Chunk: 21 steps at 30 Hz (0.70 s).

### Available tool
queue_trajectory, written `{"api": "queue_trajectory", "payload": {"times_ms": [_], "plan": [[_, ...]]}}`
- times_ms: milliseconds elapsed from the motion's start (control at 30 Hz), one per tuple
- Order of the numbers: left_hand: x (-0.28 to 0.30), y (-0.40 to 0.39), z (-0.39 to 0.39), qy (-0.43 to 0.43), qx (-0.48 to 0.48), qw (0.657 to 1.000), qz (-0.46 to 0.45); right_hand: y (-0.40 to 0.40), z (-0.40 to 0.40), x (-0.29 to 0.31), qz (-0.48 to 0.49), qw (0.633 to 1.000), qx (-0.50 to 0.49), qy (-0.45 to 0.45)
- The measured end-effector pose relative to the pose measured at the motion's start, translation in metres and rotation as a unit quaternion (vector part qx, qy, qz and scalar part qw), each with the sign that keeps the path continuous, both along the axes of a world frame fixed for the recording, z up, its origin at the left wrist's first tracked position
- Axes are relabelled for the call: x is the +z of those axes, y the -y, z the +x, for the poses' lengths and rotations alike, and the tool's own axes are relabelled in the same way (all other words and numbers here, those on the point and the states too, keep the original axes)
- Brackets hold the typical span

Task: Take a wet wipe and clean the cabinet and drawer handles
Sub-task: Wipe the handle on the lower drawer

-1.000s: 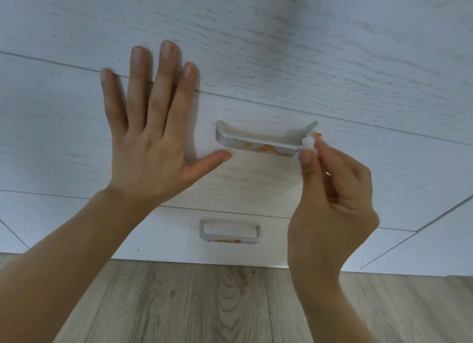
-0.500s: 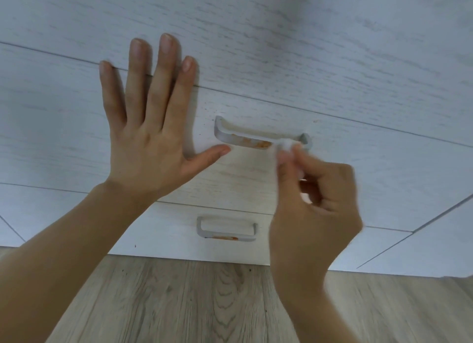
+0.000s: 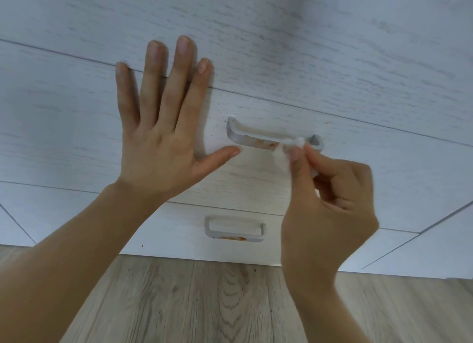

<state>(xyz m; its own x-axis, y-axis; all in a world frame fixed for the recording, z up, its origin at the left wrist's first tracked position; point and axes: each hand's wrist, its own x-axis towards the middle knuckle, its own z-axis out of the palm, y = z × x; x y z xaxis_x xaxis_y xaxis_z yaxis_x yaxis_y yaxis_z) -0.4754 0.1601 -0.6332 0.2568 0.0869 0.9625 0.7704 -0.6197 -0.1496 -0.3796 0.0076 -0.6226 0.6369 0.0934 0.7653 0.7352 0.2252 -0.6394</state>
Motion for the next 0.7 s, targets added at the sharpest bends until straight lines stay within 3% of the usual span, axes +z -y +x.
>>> {"api": "queue_trajectory", "payload": {"times_ms": [100,267,433,600,700], "plan": [[0.0,-0.001,-0.001,-0.002,-0.001,1.0,-0.003,0.0,0.001,-0.001,0.011,1.0,0.012,-0.012],[0.0,0.0,0.001,-0.002,0.005,1.0,0.001,-0.004,-0.005,0.002,-0.018,0.998,0.018,0.05],[0.001,0.001,-0.001,-0.009,-0.003,1.0,-0.01,-0.001,-0.002,0.005,-0.001,0.999,0.003,0.035],[0.0,0.0,0.0,-0.001,-0.003,1.0,-0.009,0.007,0.0,-0.002,-0.097,0.984,-0.02,0.148],[0.0,0.0,0.002,0.003,0.0,1.0,-0.006,0.008,0.007,0.0,-0.105,0.975,-0.047,0.193]]}}
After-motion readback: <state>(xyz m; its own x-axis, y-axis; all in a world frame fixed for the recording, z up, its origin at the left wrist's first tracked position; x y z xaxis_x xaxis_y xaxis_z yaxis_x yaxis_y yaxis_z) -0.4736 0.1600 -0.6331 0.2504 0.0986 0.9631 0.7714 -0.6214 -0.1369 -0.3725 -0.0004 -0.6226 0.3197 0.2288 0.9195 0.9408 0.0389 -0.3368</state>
